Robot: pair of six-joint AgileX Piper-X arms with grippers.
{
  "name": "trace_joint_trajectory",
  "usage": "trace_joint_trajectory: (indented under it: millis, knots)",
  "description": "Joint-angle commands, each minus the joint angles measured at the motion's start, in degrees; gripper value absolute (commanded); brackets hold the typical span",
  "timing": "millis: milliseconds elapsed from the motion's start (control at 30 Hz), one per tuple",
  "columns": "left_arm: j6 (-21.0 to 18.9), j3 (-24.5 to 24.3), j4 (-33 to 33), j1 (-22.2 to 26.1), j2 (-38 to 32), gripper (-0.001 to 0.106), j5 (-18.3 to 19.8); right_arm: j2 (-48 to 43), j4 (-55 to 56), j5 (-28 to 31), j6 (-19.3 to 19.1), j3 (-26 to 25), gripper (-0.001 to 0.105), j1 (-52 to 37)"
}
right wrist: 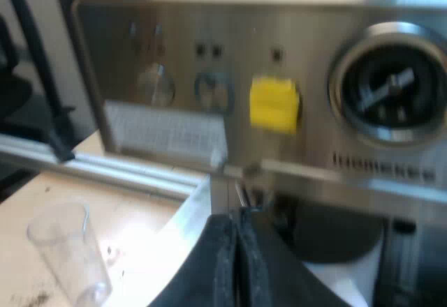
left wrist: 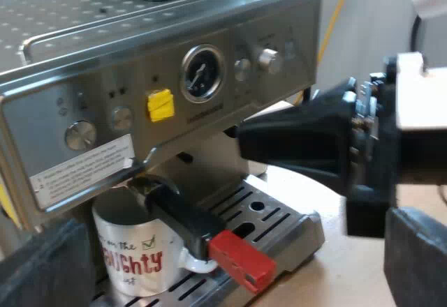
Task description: Place mug into machine
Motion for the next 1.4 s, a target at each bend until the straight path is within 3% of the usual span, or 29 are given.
trace_joint_trajectory:
  millis: [33, 67, 300, 800, 1033, 1133, 1267, 1300, 1367, 1400]
  knots:
    - [-1.03, -0.21, -0.34, -0.14, 0.05, 0.085, -2.99, 3.49, -1.16, 1.19, -0.23, -4.67, 0.000, -1.60]
    - [-1.03, -0.21, -0.34, -0.14, 0.05, 0.085, -2.99, 6.19, -1.16, 1.96, -0.51, -7.28, 0.000, -2.32]
    - [-1.03, -0.21, -0.34, -0.14, 0.05, 0.085, -2.99, 12.24, -1.16, 2.91, -2.58, -12.89, 0.000, -4.66]
    - [-1.03, -0.21, -0.34, -0.14, 0.05, 0.085, -2.99, 13.80, 0.26, 4.61, -2.37, -14.09, 0.000, -12.97]
    - [0.69, -0.21, -0.34, -0.14, 0.05, 0.085, -2.99, 12.37, 5.26, 3.73, -2.37, -14.09, 0.000, -10.73]
    - [3.15, -0.21, -0.34, -0.14, 0.05, 0.085, -2.99, 10.74, 10.15, 2.64, -0.69, -14.09, 0.000, -8.36]
    - [3.00, -0.21, -0.47, -0.14, 0.05, 0.085, -2.99, 6.86, 18.02, 2.75, 4.56, -14.09, 0.002, -3.51]
    - [2.93, -0.21, -0.47, -0.14, 0.05, 0.085, -2.99, 6.37, 18.93, 2.75, 5.43, -14.09, 0.004, -3.04]
    - [2.94, -0.21, -0.68, -0.14, 0.05, 0.085, -2.99, 4.36, 22.93, 2.20, 8.29, -14.09, 0.021, -1.96]
    - [2.77, -0.21, -0.83, -0.14, 0.05, 0.085, -2.99, 4.01, 23.62, 1.49, 8.46, -14.09, 0.025, -1.80]
